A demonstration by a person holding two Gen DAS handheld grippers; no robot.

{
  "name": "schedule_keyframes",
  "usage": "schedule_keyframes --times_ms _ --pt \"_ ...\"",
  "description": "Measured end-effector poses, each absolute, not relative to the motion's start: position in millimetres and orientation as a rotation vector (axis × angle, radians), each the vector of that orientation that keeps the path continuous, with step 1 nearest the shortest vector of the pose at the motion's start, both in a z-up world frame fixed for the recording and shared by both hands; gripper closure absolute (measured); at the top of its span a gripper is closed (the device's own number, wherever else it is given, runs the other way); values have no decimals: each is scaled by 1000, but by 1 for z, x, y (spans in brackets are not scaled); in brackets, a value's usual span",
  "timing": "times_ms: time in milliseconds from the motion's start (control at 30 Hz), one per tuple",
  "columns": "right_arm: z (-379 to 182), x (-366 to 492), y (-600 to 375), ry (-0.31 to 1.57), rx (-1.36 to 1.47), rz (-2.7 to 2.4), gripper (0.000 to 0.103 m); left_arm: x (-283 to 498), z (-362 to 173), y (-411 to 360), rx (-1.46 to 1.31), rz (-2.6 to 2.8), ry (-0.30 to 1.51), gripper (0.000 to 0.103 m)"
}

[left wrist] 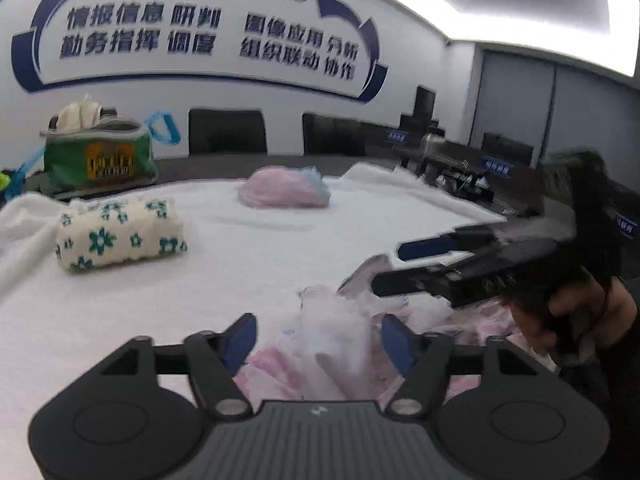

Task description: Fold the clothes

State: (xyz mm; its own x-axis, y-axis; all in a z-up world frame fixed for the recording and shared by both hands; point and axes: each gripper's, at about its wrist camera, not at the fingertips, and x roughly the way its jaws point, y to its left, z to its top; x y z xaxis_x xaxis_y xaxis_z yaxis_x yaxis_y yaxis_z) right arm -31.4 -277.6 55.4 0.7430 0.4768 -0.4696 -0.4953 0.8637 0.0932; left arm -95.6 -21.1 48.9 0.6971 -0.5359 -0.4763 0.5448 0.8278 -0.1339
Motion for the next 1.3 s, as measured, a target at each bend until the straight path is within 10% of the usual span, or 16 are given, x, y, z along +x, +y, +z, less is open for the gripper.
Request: schedule_keyframes --times_ms 100,133,167,433,767,933,1300 --pt "47 4 -268 638 -39 574 42 -90 40 -35 28 -626 551 32" --pt "43 11 -262 678 -48 577 84 -92 37 -37 33 -629 539 32" --pt "38 18 -255 718 -57 580 98 -93 35 -38 39 -632 527 32" --pt "91 -37 -275 635 -68 614 99 -105 35 -25 12 -654 447 36" --pt "48 -33 -288 953 -50 594 96 -99 24 -42 68 -671 517 42" --pt "76 -52 -298 795 -93 581 59 -94 13 -46 104 -640 587 42" --pt "80 -20 -253 645 -161 696 65 -100 13 -44 119 -623 563 42"
